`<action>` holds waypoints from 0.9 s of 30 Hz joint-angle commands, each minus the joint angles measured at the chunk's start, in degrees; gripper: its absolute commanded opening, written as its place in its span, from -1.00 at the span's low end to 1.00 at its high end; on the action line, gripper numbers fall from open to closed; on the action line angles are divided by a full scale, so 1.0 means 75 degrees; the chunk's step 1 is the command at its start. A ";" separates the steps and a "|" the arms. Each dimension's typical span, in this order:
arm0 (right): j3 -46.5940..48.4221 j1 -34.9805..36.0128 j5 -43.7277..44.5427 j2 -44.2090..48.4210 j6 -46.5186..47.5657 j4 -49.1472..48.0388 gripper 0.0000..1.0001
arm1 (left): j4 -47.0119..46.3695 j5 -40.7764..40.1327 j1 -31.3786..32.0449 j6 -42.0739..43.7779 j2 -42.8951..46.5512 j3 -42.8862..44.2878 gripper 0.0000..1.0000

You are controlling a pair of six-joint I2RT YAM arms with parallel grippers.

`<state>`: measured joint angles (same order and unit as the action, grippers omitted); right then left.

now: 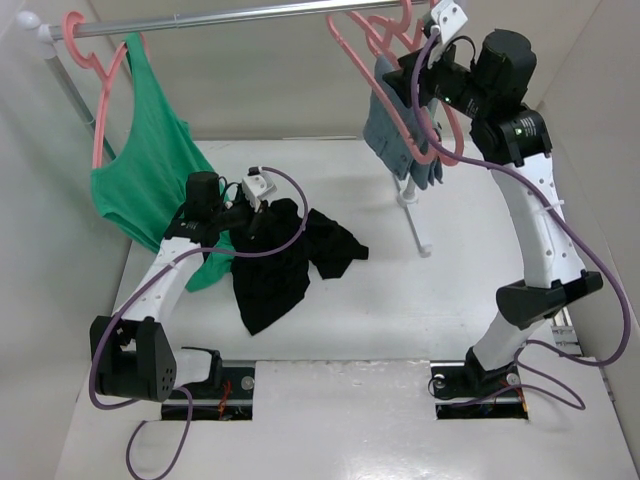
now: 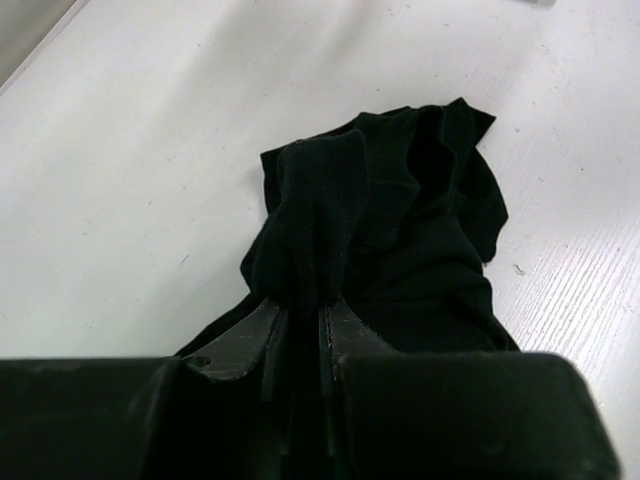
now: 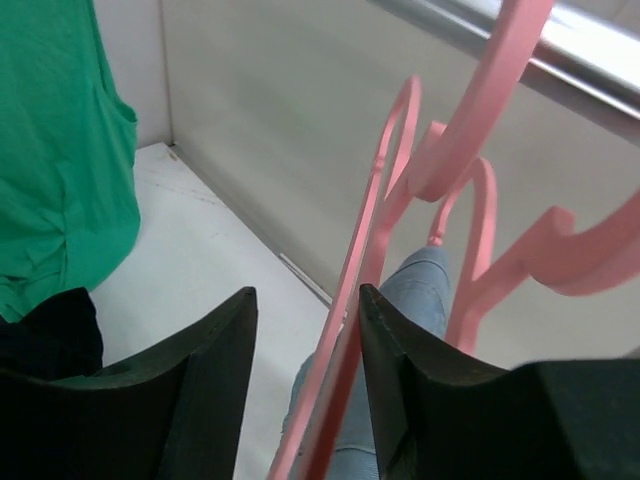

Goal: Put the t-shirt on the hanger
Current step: Grab a hanger with the right arm

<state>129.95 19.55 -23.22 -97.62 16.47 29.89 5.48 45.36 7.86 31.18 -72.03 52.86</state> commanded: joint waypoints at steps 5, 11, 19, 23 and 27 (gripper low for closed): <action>-0.0323 -0.0029 -0.0373 0.0302 -0.0157 -0.0574 -0.16 | -0.0332 0.0033 -0.0016 -0.0103 0.0276 -0.0098 -1.00; -0.0616 -0.0099 0.0142 0.0372 -0.0227 -0.0575 0.01 | -0.0402 0.0033 -0.0016 -0.0103 0.0276 -0.0099 -1.00; -0.0463 -0.0099 0.0973 0.0138 -0.0227 -0.0727 0.22 | -0.0402 -0.0037 -0.0016 -0.0103 0.0276 -0.0099 -1.00; -0.0533 -0.0017 0.1338 0.0138 -0.0227 -0.0891 0.22 | -0.0402 0.0033 -0.0016 -0.0103 0.0276 -0.0099 -1.00; -0.0686 0.0053 0.1104 0.0208 -0.0158 -0.1161 -0.29 | -0.0402 0.0033 -0.0016 -0.0103 0.0276 -0.0099 -1.00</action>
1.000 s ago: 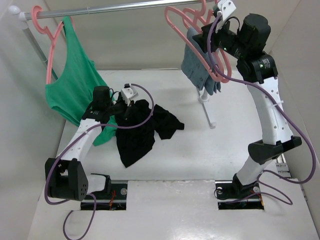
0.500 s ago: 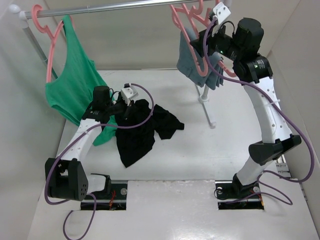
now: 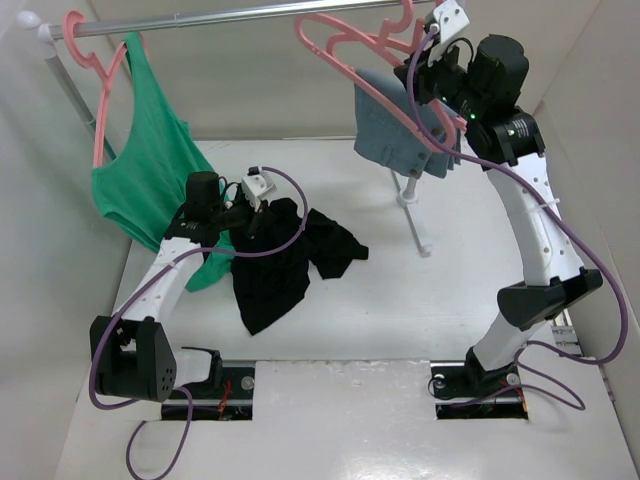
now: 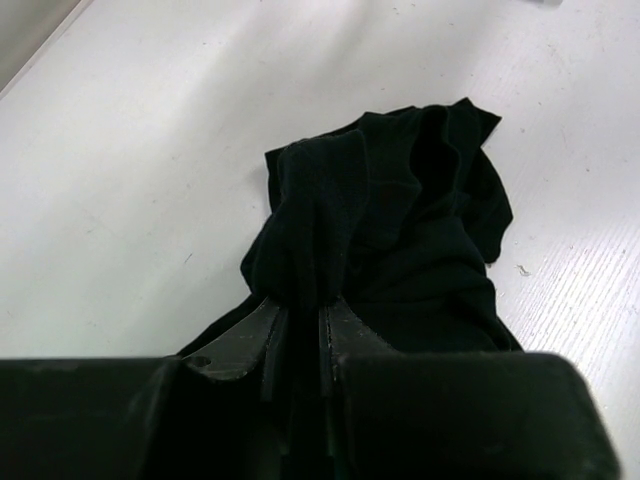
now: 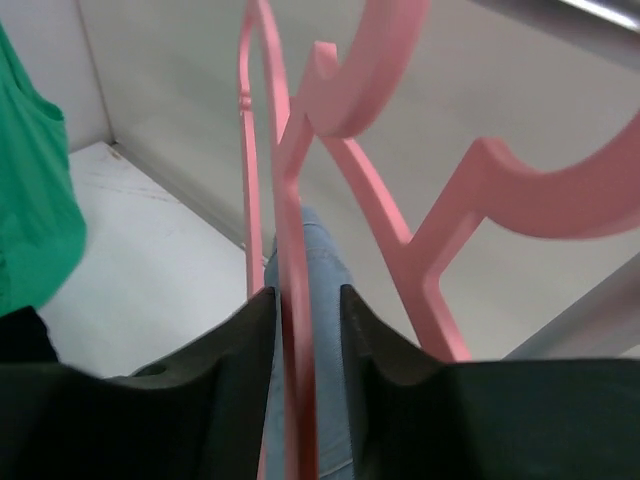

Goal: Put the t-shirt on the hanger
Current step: Grab a hanger with the right arm

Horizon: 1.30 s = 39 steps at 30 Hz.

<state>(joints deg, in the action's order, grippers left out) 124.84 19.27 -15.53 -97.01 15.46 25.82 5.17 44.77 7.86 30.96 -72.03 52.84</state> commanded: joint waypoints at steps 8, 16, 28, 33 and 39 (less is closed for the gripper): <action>-0.0192 0.0022 -0.0308 0.0126 -0.0023 -0.0618 -0.46 | -0.0361 0.0112 -0.0016 -0.0073 0.0276 -0.0096 -1.00; -0.0192 -0.0049 -0.1386 -0.0038 -0.0023 -0.0771 -1.00 | -0.0361 0.0112 -0.0016 -0.0073 0.0276 -0.0026 -1.00; -0.0192 0.0910 -0.1234 0.0548 0.0715 -0.1708 -1.00 | -0.0361 0.0838 -0.0016 -0.0342 0.0276 0.0501 -1.00; -0.0473 0.1111 -0.1234 0.0922 0.0973 -0.1861 -1.00 | -0.0361 0.0944 -0.0016 -0.0343 0.0276 0.0584 -1.00; -0.1290 0.1180 -0.1515 0.1343 0.0973 -0.1325 -1.00 | -0.0279 0.0874 -0.0016 -0.0261 0.0276 0.0653 -1.00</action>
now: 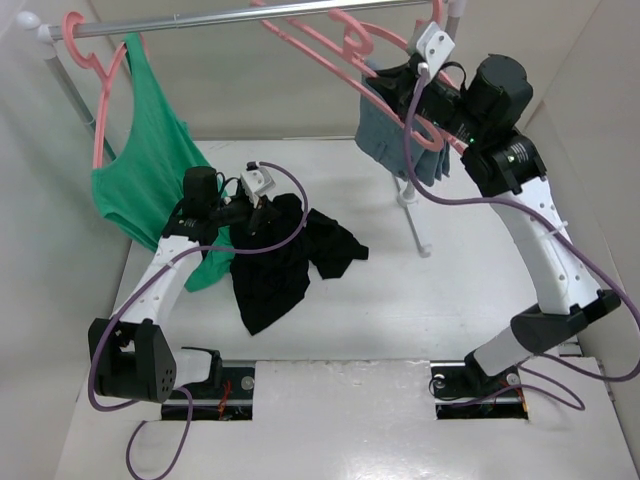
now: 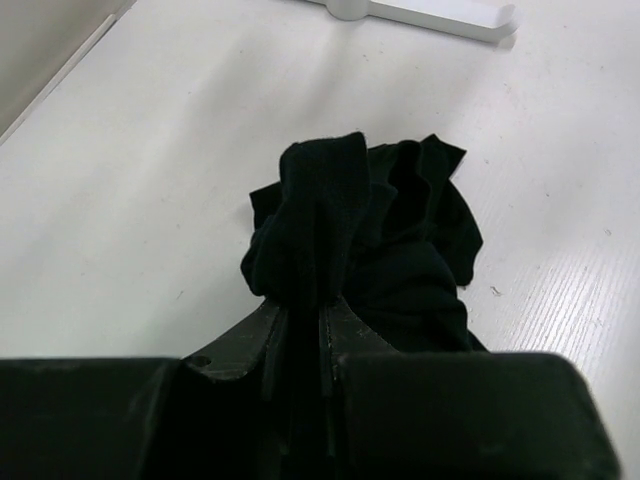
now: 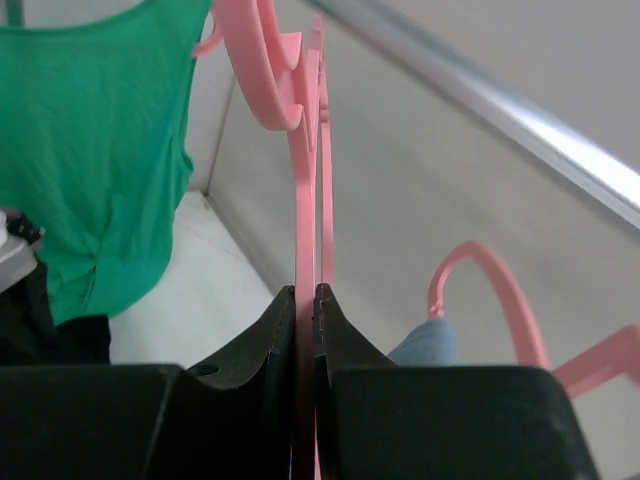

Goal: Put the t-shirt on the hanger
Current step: Grab a hanger with the right arm, then place tshirt on hanger

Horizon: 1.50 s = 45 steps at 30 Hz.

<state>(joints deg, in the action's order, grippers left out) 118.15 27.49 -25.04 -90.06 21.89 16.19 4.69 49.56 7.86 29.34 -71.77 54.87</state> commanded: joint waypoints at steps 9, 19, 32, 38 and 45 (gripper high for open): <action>-0.4406 0.0753 0.0078 0.2619 0.0153 0.1040 -1.00 | -0.0308 -0.0349 -0.0016 -0.0045 0.0100 0.0383 -1.00; -0.6530 0.1058 0.1276 0.4485 -0.0868 0.1872 -1.00 | -0.0613 -0.1169 0.0148 -0.0478 -0.0193 0.0313 -1.00; -0.6576 0.1374 0.1698 0.5329 -0.1091 0.2928 -1.00 | -0.0684 -0.1464 0.0370 -0.0304 -0.0193 0.0313 -1.00; -0.6869 0.1374 0.1523 0.5247 -0.1091 0.1993 -1.00 | -0.0181 -0.0948 0.0441 0.0434 -0.0193 0.0382 -1.00; -0.6870 0.1374 0.0948 0.4883 -0.0938 0.1920 -1.00 | -0.0109 -0.0866 0.0581 0.0435 -0.0193 0.0535 -1.00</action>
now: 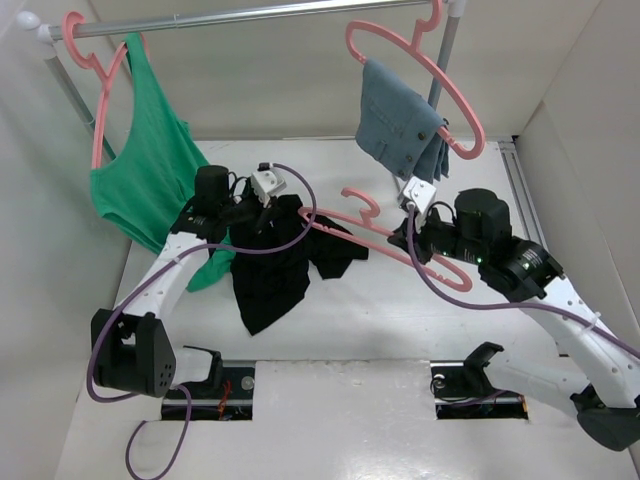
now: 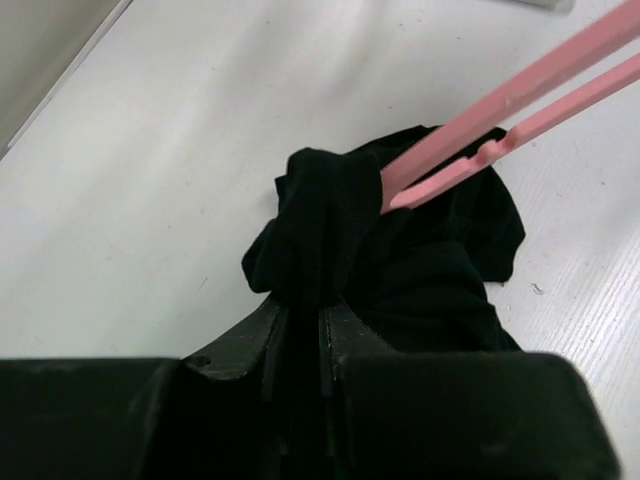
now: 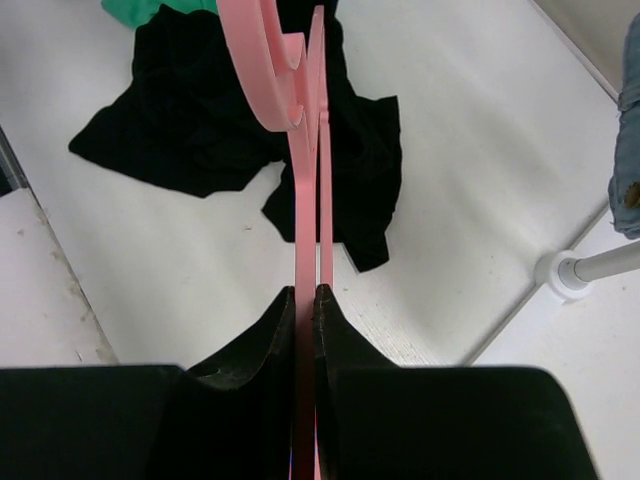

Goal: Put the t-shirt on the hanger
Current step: Place tshirt on hanger

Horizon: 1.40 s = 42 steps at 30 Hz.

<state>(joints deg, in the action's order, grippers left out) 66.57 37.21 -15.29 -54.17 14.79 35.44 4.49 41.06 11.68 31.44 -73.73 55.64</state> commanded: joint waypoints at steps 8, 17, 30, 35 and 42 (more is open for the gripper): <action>0.0007 0.0078 -0.0364 0.0356 0.0009 -0.0284 -1.00 | -0.0083 0.0338 0.0071 0.0155 -0.0141 0.0574 -1.00; 0.0359 0.0078 -0.0517 0.0274 0.0009 0.0207 -1.00 | -0.0154 0.0256 0.0071 0.0226 -0.0211 0.0644 -1.00; -0.0192 0.0078 0.0093 0.0075 -0.0038 -0.1033 -1.00 | 0.0385 0.0595 0.0142 0.0834 -0.0141 0.0714 -1.00; -0.0004 0.0078 0.0011 -0.0381 0.0232 -0.1128 -1.00 | 0.0631 0.0736 0.0142 0.1139 -0.0141 0.0784 -1.00; 0.0148 0.0078 -0.0458 -0.0629 0.0652 -0.1210 -1.00 | 0.1087 0.0807 0.0212 0.1889 -0.0305 0.1287 -1.00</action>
<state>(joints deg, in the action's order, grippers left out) 65.06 37.21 -16.47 -59.13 17.76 31.20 11.42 44.82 13.06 42.19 -75.94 60.69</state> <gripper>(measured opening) 0.123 0.073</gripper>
